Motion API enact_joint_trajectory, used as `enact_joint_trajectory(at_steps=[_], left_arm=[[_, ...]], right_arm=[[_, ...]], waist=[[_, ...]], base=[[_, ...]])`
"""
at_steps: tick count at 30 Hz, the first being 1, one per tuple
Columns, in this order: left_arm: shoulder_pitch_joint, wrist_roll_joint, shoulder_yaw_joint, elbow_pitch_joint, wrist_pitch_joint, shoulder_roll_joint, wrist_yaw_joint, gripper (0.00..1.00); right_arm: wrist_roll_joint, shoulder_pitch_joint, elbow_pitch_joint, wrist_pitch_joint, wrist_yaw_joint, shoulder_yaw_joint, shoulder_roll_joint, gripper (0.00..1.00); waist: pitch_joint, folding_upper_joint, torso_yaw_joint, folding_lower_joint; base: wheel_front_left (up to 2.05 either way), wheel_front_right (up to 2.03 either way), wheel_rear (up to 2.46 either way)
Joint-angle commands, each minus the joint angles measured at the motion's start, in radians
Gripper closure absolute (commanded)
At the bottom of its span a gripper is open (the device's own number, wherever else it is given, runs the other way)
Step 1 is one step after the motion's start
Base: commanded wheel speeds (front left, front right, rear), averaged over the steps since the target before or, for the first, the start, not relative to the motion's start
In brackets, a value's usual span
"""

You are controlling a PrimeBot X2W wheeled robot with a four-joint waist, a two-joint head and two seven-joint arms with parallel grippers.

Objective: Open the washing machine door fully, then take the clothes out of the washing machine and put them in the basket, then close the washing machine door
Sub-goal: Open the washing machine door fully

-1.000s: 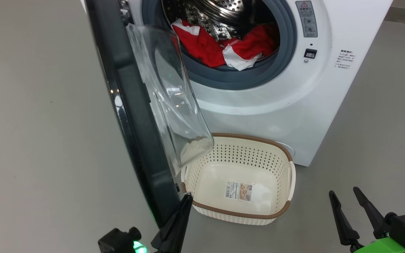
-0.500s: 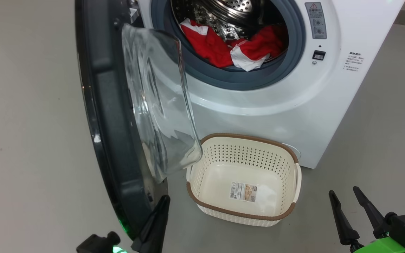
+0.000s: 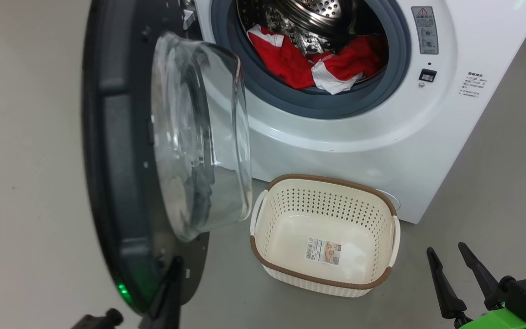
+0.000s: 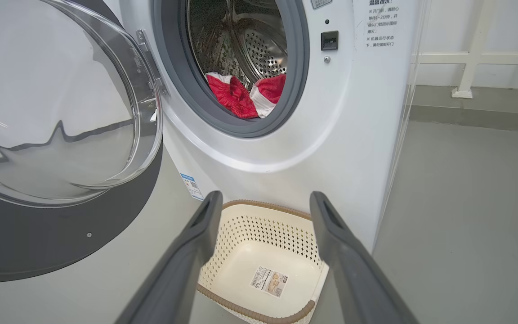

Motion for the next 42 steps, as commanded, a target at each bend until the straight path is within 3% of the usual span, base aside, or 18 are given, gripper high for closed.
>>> enact_joint_trajectory(at_steps=[1,31,42], left_arm=[[-0.016,0.01,0.072,-0.023,-0.006,0.009,0.019,1.0],[-0.16,0.094,0.46,0.103,-0.006,0.009,-0.018,1.0],[-0.244,0.197,0.608,0.186,-0.006,0.01,-0.032,1.0]], right_arm=[[-0.012,-0.008,-0.025,-0.009,0.006,0.024,-0.012,0.0],[-0.015,-0.033,-0.034,-0.009,0.006,0.014,-0.033,0.0],[-0.011,-0.038,-0.033,-0.009,0.006,0.024,-0.043,0.0]], waist=[[0.001,0.0,0.001,0.0],[0.059,0.0,-0.021,0.0],[0.066,0.0,-0.027,0.0]], base=[[0.0,0.0,0.0],[0.0,0.0,0.0],[0.0,0.0,0.0]])
